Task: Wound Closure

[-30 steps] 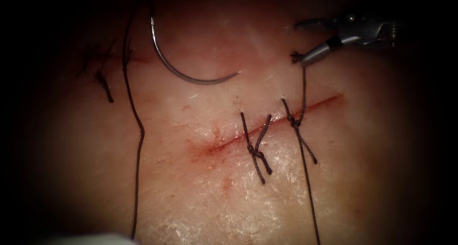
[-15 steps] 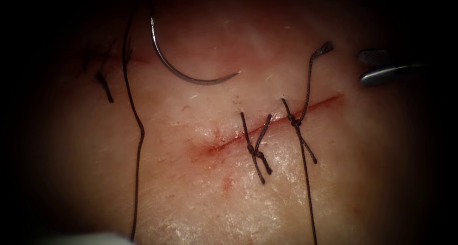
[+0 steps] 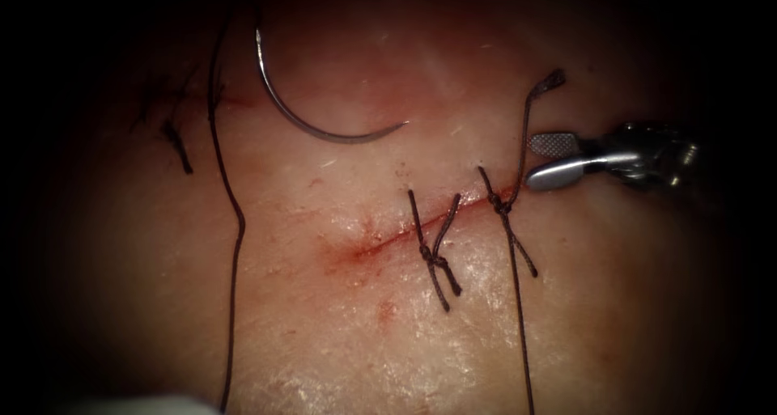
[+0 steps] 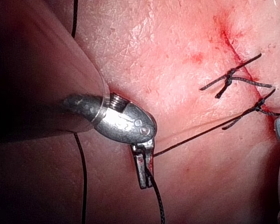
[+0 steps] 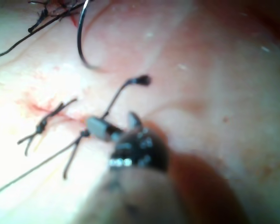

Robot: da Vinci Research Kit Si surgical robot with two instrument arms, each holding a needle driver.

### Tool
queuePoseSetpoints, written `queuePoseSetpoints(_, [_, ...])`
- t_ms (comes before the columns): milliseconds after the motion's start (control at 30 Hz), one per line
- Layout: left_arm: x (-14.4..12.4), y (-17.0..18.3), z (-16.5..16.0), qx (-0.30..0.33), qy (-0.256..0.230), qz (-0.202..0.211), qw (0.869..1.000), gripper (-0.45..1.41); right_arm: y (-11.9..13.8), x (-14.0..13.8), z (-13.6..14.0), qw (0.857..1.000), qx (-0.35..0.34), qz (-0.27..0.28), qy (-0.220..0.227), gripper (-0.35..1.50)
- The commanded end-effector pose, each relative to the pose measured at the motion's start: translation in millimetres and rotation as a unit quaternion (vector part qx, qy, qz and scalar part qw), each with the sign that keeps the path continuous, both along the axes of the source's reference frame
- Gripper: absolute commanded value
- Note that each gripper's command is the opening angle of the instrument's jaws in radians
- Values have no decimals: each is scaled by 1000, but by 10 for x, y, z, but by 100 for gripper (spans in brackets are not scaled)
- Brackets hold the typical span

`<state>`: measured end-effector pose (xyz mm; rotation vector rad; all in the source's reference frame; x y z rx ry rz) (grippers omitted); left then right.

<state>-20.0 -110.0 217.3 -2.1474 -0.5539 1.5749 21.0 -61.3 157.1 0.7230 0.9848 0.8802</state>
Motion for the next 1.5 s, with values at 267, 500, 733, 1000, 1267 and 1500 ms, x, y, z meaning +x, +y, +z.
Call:
queuePoseSetpoints(267, [-6,-15,3,2,0,0,1000,-45,-5,19,19,1000,-4,7,-3,123])
queuePoseSetpoints(500, [-7,-13,6,2,0,0,1000,-45,1,24,5,999,25,13,43,84])
queuePoseSetpoints(733, [-8,-13,6,2,0,-1,1000,-45,0,23,-1,998,42,7,46,88])
queuePoseSetpoints(1000, [-12,-13,7,1,1,-2,1000,-45,1,29,-1,997,48,8,63,-10])
queuePoseSetpoints(1267, [-13,-13,7,1,2,-3,1000,-45,7,29,2,992,-85,-37,87,-35])
queuePoseSetpoints(1500, [-14,-15,4,1,2,-3,1000,-45,10,28,0,908,-376,-151,105,-35])
